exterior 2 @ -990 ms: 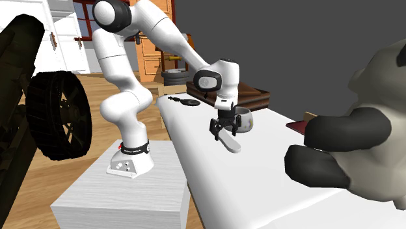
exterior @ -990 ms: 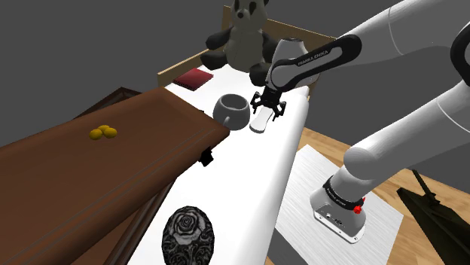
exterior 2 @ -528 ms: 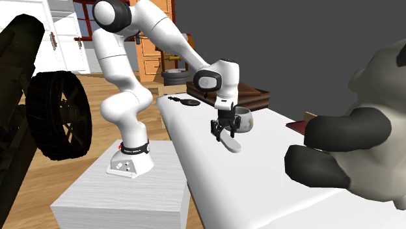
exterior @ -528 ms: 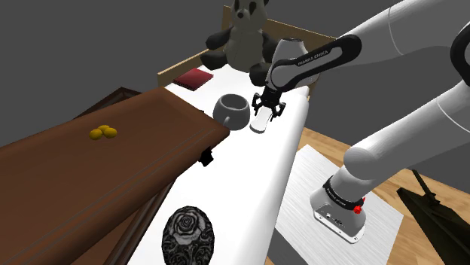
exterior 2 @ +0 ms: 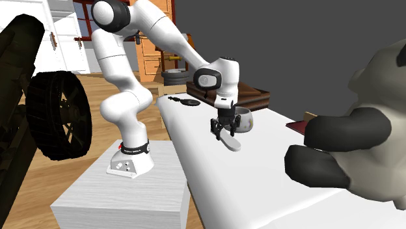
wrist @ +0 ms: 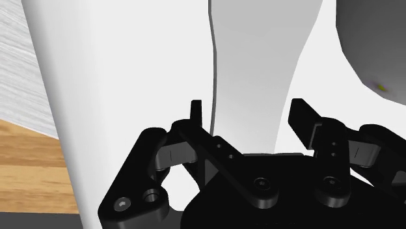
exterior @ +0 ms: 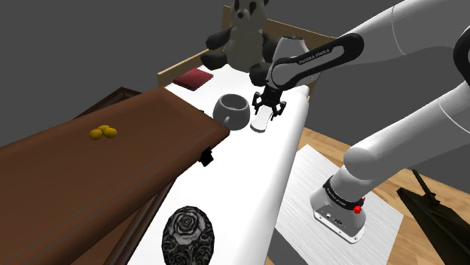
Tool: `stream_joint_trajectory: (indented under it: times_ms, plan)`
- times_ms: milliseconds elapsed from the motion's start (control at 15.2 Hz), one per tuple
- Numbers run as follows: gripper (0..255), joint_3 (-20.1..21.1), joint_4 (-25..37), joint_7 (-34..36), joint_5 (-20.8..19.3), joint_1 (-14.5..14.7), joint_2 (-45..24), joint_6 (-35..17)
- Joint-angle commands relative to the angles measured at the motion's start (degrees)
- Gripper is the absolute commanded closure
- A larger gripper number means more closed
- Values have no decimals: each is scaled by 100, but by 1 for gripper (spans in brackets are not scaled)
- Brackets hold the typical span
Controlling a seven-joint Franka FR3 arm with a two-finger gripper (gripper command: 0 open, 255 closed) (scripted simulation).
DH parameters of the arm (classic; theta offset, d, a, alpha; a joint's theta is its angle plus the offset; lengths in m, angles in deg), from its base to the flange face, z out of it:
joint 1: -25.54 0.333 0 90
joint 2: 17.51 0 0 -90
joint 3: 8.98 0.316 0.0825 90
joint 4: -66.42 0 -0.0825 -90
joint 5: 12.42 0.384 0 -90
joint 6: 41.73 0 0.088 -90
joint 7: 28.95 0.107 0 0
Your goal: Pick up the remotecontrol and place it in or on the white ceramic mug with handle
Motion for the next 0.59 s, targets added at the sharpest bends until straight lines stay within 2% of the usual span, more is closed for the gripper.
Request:
stream_joint_trajectory:
  times_ms: [0,528]
  plan:
    - [255,-19,73,-17,10,1,91,162]
    - [255,-92,385,-58,49,18,500,879]
